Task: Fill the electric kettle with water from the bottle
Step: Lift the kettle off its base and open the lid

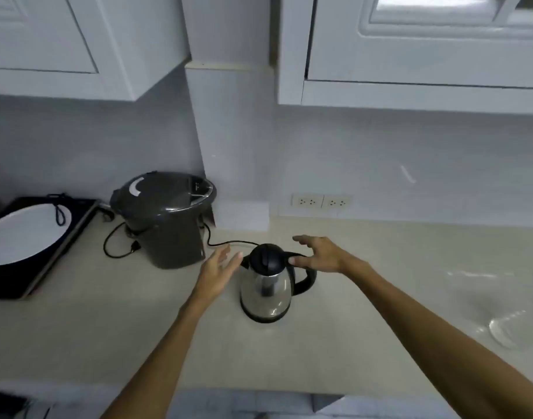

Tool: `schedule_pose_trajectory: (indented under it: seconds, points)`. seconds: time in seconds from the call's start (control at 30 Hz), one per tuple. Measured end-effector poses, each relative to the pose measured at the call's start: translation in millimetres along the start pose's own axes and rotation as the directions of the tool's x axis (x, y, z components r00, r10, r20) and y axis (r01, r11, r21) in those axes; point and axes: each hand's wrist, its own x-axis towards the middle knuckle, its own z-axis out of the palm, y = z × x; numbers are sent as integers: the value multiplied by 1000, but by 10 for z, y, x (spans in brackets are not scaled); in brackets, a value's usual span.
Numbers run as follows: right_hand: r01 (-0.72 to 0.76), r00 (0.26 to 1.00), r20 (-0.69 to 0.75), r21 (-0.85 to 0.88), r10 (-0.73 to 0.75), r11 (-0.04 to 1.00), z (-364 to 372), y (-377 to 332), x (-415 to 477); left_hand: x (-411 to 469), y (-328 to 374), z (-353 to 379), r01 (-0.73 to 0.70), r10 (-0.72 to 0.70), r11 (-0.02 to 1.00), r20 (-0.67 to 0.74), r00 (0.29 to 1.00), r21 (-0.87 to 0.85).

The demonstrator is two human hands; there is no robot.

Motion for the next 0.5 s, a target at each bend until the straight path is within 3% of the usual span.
schedule_pose_trajectory:
  seconds: [0.2, 0.3, 0.5]
  points:
    - [17, 998, -67, 22, -15, 1000, 405, 89, 48, -114, -392, 219, 157, -150, 982, 71, 986, -102]
    - [37, 992, -122, 66, -29, 997, 462, 127, 86, -116, -490, 343, 131, -121, 988, 120, 985, -83]
    - [108, 985, -147, 126, -89, 986, 575, 224, 135, -51, -540, 493, 72, -67, 994, 60, 996, -88]
